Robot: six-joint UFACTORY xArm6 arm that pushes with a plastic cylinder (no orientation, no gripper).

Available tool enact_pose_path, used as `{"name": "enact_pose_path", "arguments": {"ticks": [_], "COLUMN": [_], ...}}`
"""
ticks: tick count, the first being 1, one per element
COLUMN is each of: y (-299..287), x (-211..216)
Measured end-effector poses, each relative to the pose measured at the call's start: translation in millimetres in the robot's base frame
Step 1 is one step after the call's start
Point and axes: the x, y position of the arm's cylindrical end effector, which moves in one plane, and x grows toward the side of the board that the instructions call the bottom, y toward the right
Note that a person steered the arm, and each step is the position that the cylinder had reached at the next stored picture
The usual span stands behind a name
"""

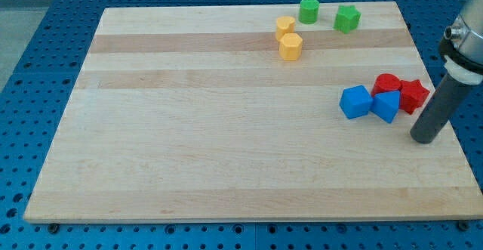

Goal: Separate blue blocks from red blocks

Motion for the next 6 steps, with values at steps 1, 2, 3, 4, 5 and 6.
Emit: {"name": "enact_pose_path", "arguments": {"ticks": [1, 2, 3, 4, 5, 6], "y": [-6.8, -13.8, -20.8, -28.5, -36.0, -43.8], "x": [-10.8, -21.4, -32.5, -41.0, -47.9, -53.1]}}
